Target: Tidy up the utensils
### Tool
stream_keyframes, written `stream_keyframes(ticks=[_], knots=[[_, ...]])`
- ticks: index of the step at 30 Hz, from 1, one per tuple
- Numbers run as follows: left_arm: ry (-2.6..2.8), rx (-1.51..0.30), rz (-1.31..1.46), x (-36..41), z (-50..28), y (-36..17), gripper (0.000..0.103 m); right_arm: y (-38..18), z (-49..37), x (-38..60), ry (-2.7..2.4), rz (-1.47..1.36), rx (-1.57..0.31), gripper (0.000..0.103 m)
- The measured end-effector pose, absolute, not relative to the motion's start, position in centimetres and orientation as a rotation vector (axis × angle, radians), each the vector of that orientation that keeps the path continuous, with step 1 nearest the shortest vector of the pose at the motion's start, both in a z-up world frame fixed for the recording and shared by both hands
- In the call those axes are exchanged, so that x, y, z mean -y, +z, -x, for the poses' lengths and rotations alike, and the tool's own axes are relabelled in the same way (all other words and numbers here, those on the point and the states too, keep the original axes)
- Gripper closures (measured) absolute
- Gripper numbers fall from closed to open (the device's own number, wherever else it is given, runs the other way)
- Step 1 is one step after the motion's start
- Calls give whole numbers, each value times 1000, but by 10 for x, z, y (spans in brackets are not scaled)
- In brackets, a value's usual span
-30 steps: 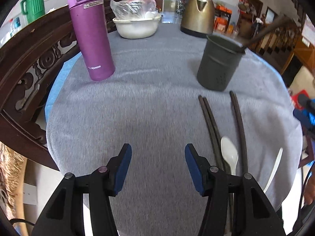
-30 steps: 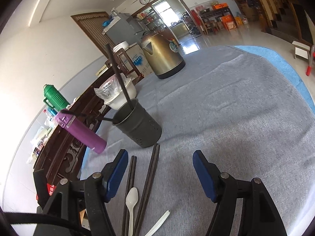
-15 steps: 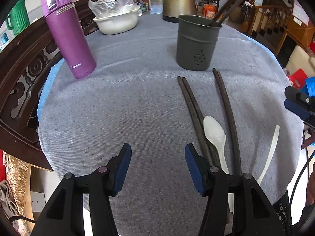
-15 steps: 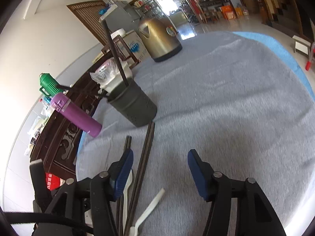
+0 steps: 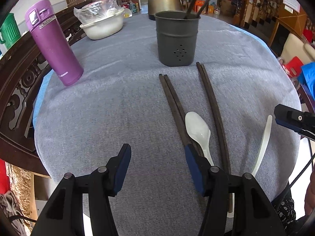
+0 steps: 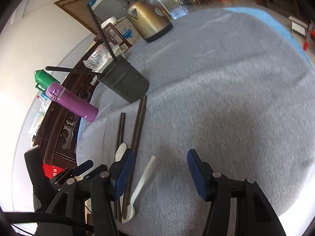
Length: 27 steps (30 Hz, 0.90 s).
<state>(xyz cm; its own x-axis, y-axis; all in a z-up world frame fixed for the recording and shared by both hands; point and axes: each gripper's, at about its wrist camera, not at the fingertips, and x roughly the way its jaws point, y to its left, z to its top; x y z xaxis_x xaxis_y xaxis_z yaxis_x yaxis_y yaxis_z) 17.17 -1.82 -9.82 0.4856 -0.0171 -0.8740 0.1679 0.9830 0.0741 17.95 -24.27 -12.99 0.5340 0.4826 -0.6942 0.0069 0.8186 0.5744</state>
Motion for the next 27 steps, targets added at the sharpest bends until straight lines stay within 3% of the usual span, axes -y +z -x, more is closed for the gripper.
stream_keyframes(ticks=[3, 8, 12, 14, 17, 27], knots=[[-117, -1065, -167, 22, -172, -101, 45, -138, -183, 241, 297, -578, -1012, 43], [-119, -1080, -179, 26, -172, -105, 44, -149, -192, 231, 295, -569, -1080, 64], [-122, -1087, -184, 28, -173, -108, 44, -150, -196, 223, 296, -537, -1086, 69], [-122, -1091, -183, 29, -173, -109, 44, -152, -199, 216, 289, -500, -1092, 80], [-124, -1097, -178, 28, -174, -111, 44, -152, -203, 209, 282, -447, -1085, 87], [-137, -1108, -151, 26, -181, -115, 44, -146, -225, 204, 224, -382, -1028, 94]])
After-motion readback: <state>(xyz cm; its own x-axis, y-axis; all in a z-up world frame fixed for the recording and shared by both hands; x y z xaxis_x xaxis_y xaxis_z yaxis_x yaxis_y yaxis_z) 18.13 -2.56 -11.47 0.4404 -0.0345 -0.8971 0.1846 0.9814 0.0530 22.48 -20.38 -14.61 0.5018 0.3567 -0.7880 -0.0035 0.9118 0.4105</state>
